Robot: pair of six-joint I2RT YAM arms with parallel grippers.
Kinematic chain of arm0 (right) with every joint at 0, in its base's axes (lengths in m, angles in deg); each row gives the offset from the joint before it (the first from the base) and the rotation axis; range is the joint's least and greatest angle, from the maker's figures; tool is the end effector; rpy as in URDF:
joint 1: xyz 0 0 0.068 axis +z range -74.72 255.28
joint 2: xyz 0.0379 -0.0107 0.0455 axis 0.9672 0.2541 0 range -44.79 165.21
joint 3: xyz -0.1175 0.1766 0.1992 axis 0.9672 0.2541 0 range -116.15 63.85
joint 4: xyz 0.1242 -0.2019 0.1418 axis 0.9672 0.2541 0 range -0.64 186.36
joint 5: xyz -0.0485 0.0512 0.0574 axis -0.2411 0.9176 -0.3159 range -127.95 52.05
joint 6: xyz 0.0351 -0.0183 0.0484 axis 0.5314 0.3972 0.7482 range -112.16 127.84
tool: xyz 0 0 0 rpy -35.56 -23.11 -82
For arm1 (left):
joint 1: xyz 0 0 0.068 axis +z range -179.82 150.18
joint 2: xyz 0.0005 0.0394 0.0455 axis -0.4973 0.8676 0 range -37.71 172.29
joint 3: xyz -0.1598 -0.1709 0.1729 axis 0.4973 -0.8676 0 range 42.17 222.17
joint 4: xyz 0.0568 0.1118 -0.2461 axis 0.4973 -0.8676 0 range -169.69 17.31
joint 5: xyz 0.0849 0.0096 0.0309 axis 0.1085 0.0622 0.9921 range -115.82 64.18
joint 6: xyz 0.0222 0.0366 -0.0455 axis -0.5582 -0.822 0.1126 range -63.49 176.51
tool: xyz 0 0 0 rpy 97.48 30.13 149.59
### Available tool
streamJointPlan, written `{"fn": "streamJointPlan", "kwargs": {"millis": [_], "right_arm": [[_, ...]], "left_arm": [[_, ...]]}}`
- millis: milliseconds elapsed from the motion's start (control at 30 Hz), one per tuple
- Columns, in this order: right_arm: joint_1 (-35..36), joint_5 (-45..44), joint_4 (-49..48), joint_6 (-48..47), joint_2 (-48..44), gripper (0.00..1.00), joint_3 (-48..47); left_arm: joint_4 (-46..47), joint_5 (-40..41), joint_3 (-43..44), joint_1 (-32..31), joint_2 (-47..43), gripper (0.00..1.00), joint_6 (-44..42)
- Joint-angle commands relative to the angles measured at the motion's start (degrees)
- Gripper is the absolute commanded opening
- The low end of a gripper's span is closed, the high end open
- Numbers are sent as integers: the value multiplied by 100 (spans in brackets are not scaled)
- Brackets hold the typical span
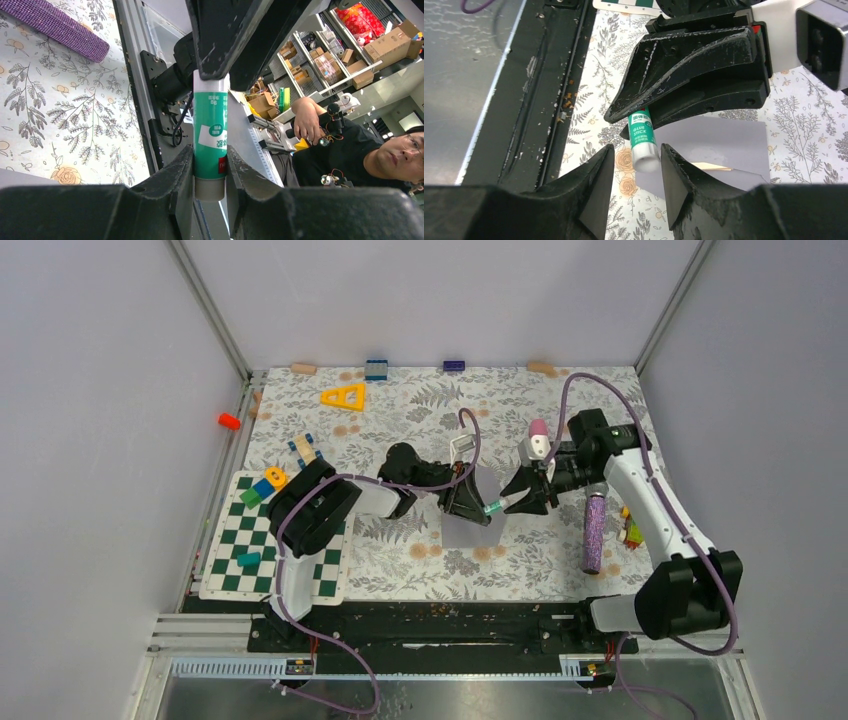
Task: Place the letter into the envelope and seal it
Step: Unscrew the solid glue.
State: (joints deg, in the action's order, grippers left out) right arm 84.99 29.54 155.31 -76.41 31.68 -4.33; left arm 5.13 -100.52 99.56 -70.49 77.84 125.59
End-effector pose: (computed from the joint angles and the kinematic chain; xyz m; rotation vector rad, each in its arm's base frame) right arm 0.2345 0.0848 0.3214 -1.6368 1.2668 0.9228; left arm 0.2825 -0.3033 0.2078 1.0967 1.6835 -2.1806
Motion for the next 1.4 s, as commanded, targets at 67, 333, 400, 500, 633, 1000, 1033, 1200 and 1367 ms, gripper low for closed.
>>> {"fn": "streamJointPlan", "kwargs": {"millis": [67, 333, 400, 500, 633, 1000, 1033, 1200, 1367], "right_arm": [[-224, 346, 2209, -1988, 507, 44, -683], [-224, 495, 1913, -1835, 555, 43, -547], [-224, 531, 1565, -1497, 497, 44, -452], [-224, 493, 981, -943, 373, 43, -307], [-224, 393, 782, -781, 286, 42, -196], [-224, 424, 1097, -645, 373, 27, -298], [-221, 379, 1191, -641, 405, 27, -327], [-224, 244, 1222, 421, 566, 28, -439], [-224, 204, 510, 2494, 638, 26, -522]], "left_arm": [[426, -186, 226, -37, -76, 17, -4], [427, -186, 244, -72, -110, 17, 26], [425, -198, 247, -89, -124, 17, 27], [427, -199, 246, -106, -133, 17, 27], [433, -187, 251, -111, -154, 17, 31], [431, -221, 299, -83, -188, 16, -17], [397, -183, 306, -71, -190, 16, -50], [-642, 70, 324, 68, -348, 14, -822], [-3466, 577, 352, 83, -895, 15, -3069]]}}
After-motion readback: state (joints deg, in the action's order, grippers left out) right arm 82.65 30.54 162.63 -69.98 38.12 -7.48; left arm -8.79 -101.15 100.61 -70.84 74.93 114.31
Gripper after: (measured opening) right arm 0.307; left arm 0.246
